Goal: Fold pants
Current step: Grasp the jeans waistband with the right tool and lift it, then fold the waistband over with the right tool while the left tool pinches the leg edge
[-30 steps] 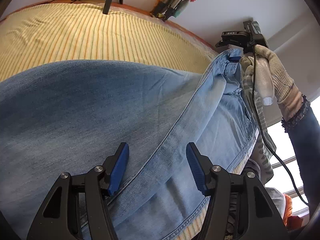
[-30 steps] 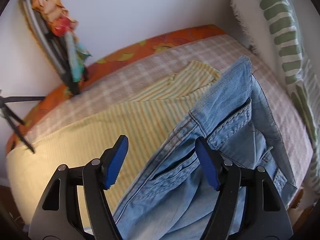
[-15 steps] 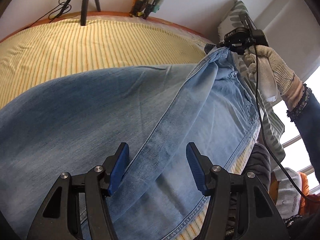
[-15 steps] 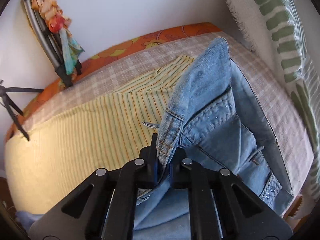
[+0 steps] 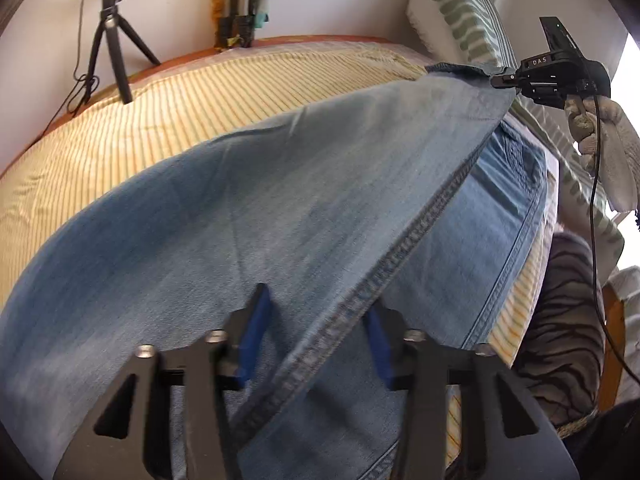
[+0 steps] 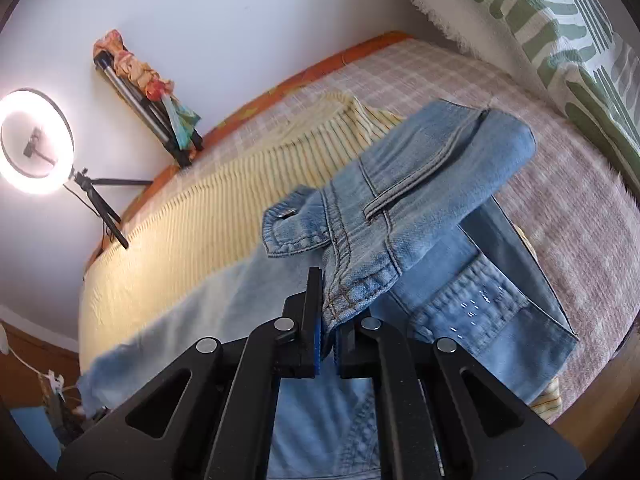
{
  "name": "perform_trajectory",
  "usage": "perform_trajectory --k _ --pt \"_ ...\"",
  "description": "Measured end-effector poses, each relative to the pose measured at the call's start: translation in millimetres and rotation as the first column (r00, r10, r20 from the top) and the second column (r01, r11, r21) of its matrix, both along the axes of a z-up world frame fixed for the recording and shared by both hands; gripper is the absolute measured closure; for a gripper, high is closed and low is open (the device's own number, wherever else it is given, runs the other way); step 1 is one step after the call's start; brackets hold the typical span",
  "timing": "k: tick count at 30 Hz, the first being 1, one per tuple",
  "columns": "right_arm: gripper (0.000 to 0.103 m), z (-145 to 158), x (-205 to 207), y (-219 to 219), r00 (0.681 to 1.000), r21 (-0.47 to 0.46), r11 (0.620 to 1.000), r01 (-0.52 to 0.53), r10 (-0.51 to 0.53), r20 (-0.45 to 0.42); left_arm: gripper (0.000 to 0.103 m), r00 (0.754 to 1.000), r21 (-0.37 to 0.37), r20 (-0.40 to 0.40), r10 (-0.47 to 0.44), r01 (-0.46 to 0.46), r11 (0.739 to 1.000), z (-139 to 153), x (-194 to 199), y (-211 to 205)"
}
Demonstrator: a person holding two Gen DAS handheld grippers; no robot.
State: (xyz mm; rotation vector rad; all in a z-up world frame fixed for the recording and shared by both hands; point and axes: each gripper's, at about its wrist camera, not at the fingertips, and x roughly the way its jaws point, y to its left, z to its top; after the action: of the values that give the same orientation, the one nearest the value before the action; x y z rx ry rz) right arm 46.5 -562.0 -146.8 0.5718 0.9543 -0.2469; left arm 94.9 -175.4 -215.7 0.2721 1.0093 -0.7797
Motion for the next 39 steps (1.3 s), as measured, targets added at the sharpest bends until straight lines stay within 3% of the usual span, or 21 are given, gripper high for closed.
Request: perform_trajectory --k 3,6,8,9,10,14,17,19,20,21,24,25,27,31,36,39 --pt "0.096 -13 -7 -8 1.000 0.056 0.998 -0.003 0.002 0.004 0.087 1.000 0.001 -0.007 -0.015 0.015 1.000 -1 -1 -3" --pt "0.091 -20 -10 -17 1.000 0.105 0.994 -0.015 0.013 0.020 0.091 1.000 -0.006 -0.016 -0.009 0.009 1.000 1 -1 -2" --pt "0.069 -19 -13 -23 1.000 0.126 0.992 -0.004 0.000 0.030 0.093 1.000 -0.001 -0.012 -0.006 0.006 1.000 2 -2 -1" --pt "0.049 -17 -18 -27 0.999 0.138 0.990 0.002 -0.009 0.052 0.093 1.000 0.002 -0.010 -0.002 0.002 1.000 2 -2 -1" --pt "0.042 -14 -23 -31 0.997 0.151 0.989 0.006 -0.018 0.081 0.093 1.000 -0.002 -0.013 0.004 -0.004 1.000 2 -2 0" --pt "0.039 -10 -39 -57 0.987 0.179 0.981 0.078 -0.101 0.126 0.094 0.999 -0.013 -0.024 0.036 -0.037 0.999 1 3 1" --pt "0.039 -21 -38 -83 0.979 0.227 0.965 0.134 -0.165 0.122 0.094 0.999 -0.013 -0.017 0.043 -0.044 0.999 4 5 2" --pt "0.045 -27 -34 -96 0.974 0.230 0.957 0.175 -0.203 0.104 0.094 0.999 -0.005 -0.011 0.041 -0.041 0.999 5 5 0" --pt "0.050 -31 -32 -100 0.972 0.242 0.953 0.182 -0.211 0.102 0.094 0.999 -0.001 -0.008 0.040 -0.040 0.999 5 5 -1" --pt "0.062 -36 -30 -106 0.973 0.252 0.950 0.183 -0.211 0.093 0.094 0.999 0.000 -0.008 0.041 -0.041 0.999 5 5 -1" --pt "0.068 -44 -24 -108 0.976 0.226 0.956 0.187 -0.207 0.067 0.094 0.999 0.005 -0.001 0.042 -0.042 0.999 4 3 -2" --pt "0.084 -46 -23 -107 0.978 0.204 0.961 0.188 -0.203 0.056 0.094 0.999 0.016 0.007 0.036 -0.036 0.999 3 1 -3" --pt "0.095 -48 -23 -107 0.978 0.180 0.963 0.200 -0.209 0.028 0.094 1.000 0.036 0.021 0.021 -0.021 0.999 1 -2 -6" --pt "0.098 -24 -34 -107 0.977 0.171 0.968 0.186 -0.200 0.071 0.097 0.999 0.033 0.046 0.002 -0.004 0.999 9 -6 -6" --pt "0.099 38 -65 -101 0.976 0.133 0.983 0.125 -0.146 0.162 0.098 0.997 -0.007 0.066 -0.025 0.025 1.000 28 -18 0" --pt "0.099 49 -89 -94 0.979 0.091 0.990 0.106 -0.120 0.163 0.098 0.998 -0.033 0.048 -0.040 0.041 0.999 33 -30 4"
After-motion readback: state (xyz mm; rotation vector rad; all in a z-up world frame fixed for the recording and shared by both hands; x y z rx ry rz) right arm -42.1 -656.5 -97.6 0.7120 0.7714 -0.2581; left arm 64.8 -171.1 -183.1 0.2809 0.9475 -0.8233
